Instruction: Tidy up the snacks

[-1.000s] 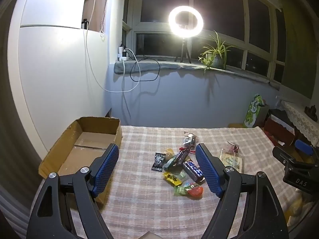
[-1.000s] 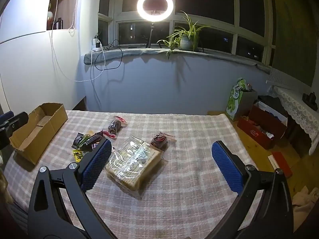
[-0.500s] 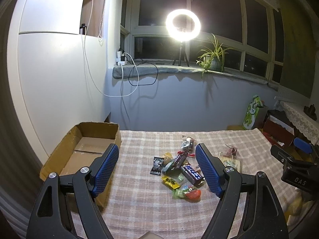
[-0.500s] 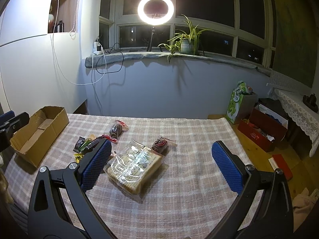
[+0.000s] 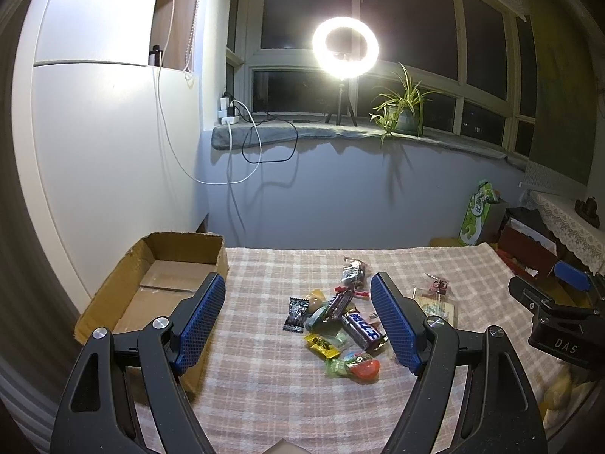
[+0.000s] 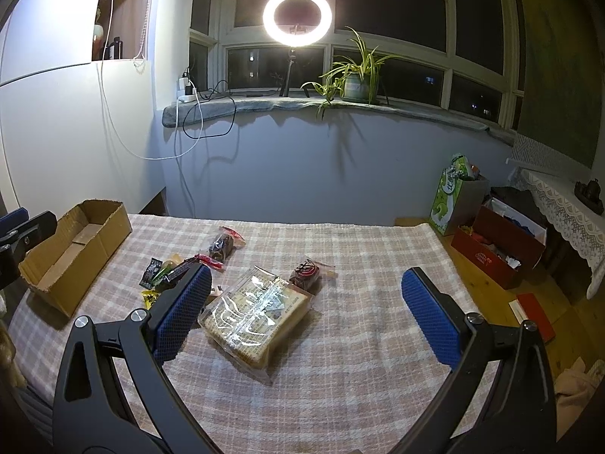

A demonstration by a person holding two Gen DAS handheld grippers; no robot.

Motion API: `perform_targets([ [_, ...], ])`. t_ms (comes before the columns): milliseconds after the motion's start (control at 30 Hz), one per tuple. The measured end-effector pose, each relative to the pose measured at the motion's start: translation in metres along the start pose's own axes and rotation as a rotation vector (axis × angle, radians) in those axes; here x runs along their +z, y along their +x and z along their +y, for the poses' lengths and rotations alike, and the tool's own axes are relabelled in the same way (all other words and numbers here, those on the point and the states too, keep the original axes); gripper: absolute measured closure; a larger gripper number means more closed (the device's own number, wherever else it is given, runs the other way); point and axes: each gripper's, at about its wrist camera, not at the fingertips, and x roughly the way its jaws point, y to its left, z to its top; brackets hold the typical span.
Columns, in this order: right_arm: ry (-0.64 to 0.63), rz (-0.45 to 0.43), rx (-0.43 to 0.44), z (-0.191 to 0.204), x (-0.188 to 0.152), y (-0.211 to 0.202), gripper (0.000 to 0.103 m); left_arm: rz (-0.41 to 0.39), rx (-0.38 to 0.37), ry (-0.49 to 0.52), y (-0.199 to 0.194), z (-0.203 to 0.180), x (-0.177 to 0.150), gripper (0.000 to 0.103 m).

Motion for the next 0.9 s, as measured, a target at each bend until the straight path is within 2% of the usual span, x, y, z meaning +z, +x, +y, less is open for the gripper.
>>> perform_targets([
  [900,-0.001,0.006,0.005,0.0014,-0.0027,0.0000,0.000,0.001,-0.002,0.005,-0.0008,-0.0044,-0.0010,0.023],
])
